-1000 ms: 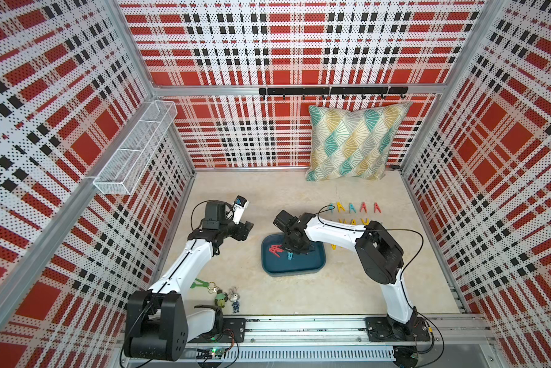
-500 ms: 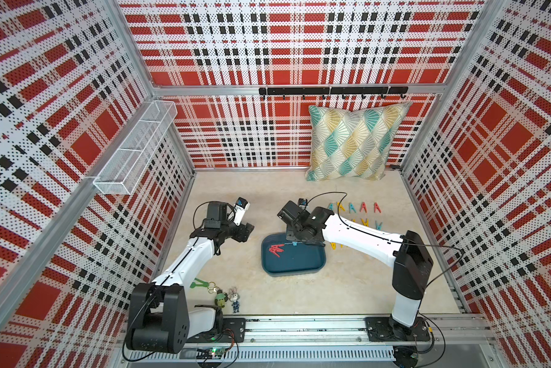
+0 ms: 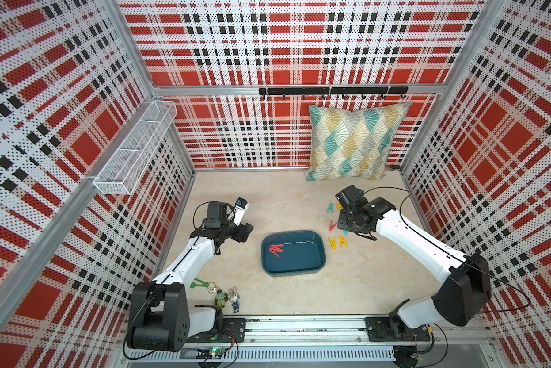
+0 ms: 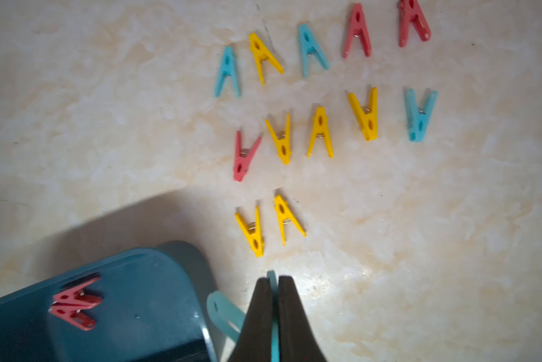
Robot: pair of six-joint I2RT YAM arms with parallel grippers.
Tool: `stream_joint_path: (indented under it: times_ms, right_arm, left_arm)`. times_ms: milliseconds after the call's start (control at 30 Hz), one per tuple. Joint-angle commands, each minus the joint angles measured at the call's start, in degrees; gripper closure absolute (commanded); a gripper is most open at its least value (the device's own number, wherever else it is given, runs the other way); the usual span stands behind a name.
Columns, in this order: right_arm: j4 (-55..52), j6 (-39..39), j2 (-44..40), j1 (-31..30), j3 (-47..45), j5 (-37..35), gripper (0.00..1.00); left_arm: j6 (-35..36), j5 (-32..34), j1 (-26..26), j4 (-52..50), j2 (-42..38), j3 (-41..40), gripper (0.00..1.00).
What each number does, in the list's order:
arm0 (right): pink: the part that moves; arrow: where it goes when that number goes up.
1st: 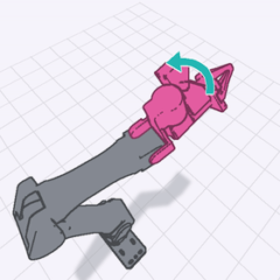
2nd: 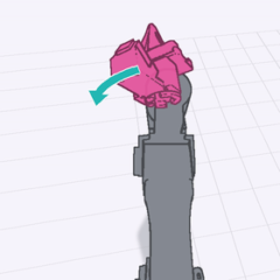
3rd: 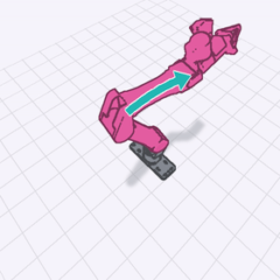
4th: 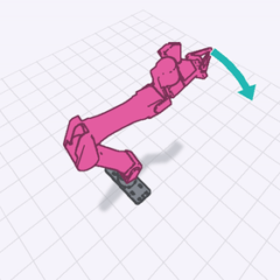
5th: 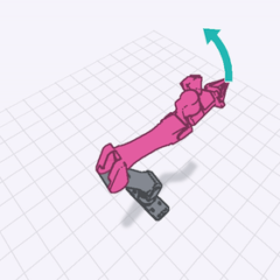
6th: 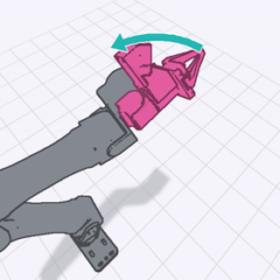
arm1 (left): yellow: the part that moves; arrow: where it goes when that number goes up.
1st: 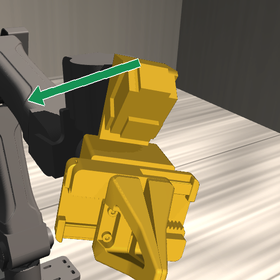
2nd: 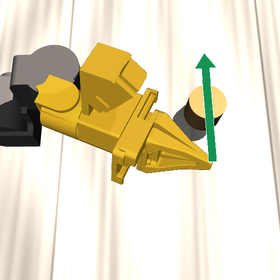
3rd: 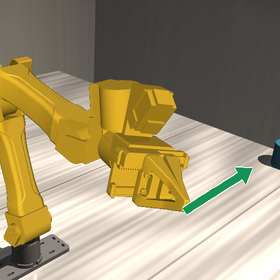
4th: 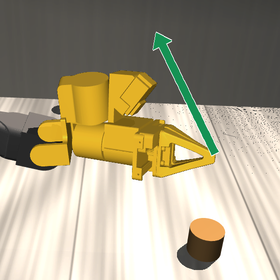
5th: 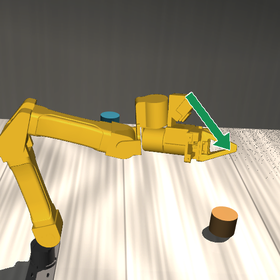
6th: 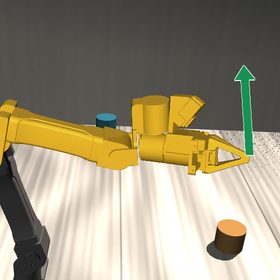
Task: Take the clothespins out of the storage box
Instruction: Pick up the clothespin from the storage box, then place the clothespin at the center of the board.
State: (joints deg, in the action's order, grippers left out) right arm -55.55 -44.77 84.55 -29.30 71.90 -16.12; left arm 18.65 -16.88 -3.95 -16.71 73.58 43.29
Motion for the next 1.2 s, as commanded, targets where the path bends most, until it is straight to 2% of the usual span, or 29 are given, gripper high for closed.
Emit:
stream_joint_path:
  times_ms: [0, 200, 433, 767, 1167]
  right_arm:
    - [-0.9, 6.03, 1.0, 3.29, -2.98, 1.89, 1.0]
    - [0.37, 10.97, 6.81, 8.55, -5.36, 2.24, 1.0]
    - [3.05, 15.45, 15.56, 10.53, -4.62, 3.19, 1.0]
    - [6.55, 15.88, 22.31, 11.01, -2.1, 3.99, 1.0]
    - [6.33, 14.45, 25.04, 12.56, 0.85, 4.01, 0.99]
  left_arm:
    - [0.45, 0.45, 0.34, 0.76, 0.46, -0.48, 0.29]
    - [0.36, 0.63, 0.47, 0.78, 0.42, -0.49, 0.29]
    - [0.37, 0.63, 0.65, 0.64, 0.51, -0.4, 0.29]
    - [0.33, 0.54, 0.9, 0.62, 0.33, -0.4, 0.29]
    - [0.33, 0.32, 1.03, 0.59, 0.18, -0.4, 0.29]
